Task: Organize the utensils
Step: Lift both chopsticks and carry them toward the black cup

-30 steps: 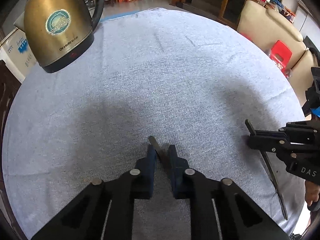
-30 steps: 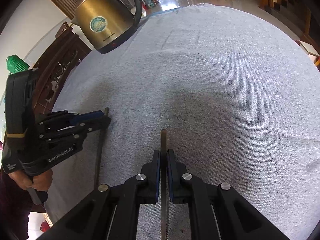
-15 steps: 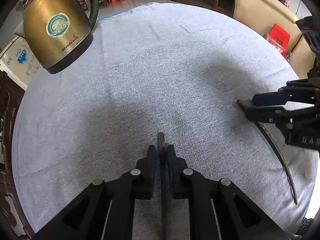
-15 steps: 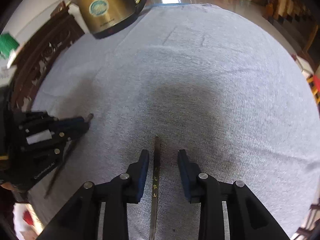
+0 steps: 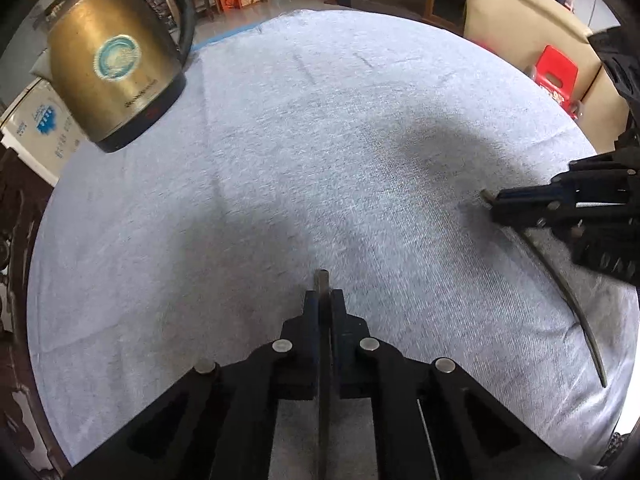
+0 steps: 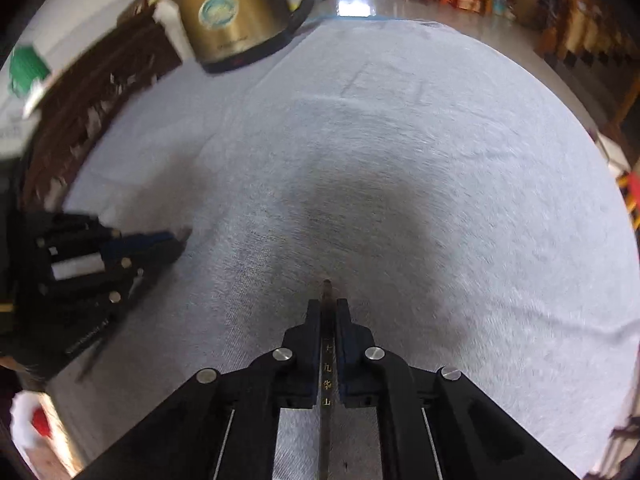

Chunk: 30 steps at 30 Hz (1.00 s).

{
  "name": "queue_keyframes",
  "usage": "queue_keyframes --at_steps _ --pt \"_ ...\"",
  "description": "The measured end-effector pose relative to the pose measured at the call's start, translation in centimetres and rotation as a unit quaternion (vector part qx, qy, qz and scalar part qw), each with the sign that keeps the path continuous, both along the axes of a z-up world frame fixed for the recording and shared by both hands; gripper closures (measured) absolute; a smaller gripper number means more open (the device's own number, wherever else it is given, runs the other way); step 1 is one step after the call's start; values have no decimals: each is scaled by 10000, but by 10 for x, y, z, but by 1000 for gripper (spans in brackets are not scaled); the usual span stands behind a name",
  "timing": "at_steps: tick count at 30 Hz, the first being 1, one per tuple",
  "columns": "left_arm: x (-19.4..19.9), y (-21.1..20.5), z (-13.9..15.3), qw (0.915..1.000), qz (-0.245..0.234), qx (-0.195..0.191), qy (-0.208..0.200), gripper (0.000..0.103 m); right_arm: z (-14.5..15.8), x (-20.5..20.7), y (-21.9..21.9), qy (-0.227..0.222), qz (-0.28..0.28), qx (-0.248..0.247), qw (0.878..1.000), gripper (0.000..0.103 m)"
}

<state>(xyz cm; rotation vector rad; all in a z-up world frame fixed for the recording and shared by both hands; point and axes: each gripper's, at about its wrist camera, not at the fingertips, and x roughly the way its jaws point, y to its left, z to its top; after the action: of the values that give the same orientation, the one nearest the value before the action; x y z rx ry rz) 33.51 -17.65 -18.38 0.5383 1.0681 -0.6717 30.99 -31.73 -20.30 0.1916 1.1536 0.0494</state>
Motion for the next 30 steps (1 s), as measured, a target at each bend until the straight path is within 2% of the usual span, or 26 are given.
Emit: queue_keyframes --at_steps 6,12,18,22,27,30 --pt "-14 43 42 9982 327 -282 -425 98 27 -49 -29 -687 -533 280 9958 96" --pt "-52 99 102 9875 853 -877 -989 98 73 -110 -44 -1462 -1008 396 9833 96" --pt "-111 147 159 9668 1238 -1593 -1571 98 113 -167 -34 -2211 -1212 434 9667 96" --pt "-151 173 183 9497 1453 -1958 -1964 98 138 -205 -22 -2639 -1221 375 9561 96" --pt "-201 198 196 9284 1682 -2386 -2299 98 152 -240 0 -3013 -1206 203 9457 96" --pt "-221 208 195 9158 1865 -2663 -2359 98 159 -255 11 -3127 -1161 99 9427 96"
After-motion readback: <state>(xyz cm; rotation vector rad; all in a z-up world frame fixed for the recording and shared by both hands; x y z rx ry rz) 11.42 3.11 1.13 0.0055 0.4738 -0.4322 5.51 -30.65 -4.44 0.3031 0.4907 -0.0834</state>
